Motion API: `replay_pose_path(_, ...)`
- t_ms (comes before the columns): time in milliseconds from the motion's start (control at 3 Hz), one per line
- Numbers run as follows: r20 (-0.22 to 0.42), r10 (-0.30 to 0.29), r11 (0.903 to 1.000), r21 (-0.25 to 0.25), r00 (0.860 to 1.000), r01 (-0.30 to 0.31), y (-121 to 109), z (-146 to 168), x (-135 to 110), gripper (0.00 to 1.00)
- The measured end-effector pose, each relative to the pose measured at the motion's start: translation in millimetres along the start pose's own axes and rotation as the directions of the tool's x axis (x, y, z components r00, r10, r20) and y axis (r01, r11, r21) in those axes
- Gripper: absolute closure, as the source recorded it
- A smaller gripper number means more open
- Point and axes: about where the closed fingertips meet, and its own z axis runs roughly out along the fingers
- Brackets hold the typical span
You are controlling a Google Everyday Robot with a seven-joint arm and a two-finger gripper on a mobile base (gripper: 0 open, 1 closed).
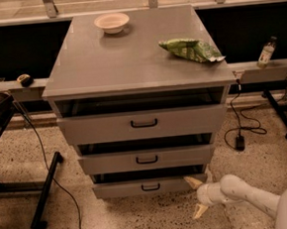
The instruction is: Open bottom drawer
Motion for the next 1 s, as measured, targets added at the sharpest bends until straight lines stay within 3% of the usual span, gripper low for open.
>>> replay_pose_path(333,-0.026,-0.065,0.9979,-0.007,0.998,0.065,-14.2,17.7,-10.9,0.0)
replay_pose_path(667,-0.039,-0.079,0.9968,-0.02,0.996,0.078,-28.0,28.5,-11.6,0.0)
replay_pose_path(1000,-0.041,-0.049,0.9982,-0.038,0.998,0.048,-35.9,40.5,-3.7,0.0)
